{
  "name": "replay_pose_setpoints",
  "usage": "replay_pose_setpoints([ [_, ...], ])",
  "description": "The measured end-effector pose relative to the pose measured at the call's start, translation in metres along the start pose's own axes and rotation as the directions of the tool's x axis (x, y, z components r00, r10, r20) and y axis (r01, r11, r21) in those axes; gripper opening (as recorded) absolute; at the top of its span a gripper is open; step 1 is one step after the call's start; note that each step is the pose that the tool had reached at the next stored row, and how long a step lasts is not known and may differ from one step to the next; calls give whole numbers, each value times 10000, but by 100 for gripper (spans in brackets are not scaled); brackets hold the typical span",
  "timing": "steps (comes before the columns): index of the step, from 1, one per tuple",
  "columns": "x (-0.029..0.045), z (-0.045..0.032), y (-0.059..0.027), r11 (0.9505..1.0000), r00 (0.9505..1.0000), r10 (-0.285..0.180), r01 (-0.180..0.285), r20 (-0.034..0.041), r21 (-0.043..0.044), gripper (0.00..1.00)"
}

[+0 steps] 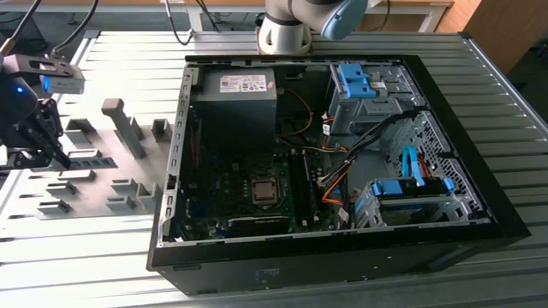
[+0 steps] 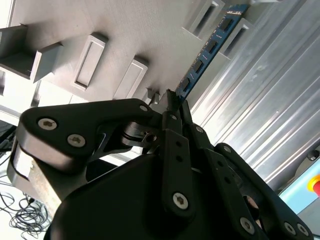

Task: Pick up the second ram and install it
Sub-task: 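Pick up the second ram and move it above second insertion slot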

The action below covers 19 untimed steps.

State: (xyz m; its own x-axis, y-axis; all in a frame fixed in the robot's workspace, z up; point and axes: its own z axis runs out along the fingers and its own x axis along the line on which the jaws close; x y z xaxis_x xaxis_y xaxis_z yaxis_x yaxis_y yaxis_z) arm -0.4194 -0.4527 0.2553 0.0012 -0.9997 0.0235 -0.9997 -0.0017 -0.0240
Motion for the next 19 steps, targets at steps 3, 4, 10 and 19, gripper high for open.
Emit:
replay_pose_setpoints([
  [3, 1, -19, -1, 10000, 10000, 0, 0, 0, 0, 14],
  [4, 1, -25, -1, 10000, 10000, 0, 0, 0, 0, 14],
  [10, 2, -70, -2, 10000, 10000, -1, 1, 0, 0, 14],
  [19, 3, -136, -3, 10000, 10000, 0, 0, 0, 0, 14],
])
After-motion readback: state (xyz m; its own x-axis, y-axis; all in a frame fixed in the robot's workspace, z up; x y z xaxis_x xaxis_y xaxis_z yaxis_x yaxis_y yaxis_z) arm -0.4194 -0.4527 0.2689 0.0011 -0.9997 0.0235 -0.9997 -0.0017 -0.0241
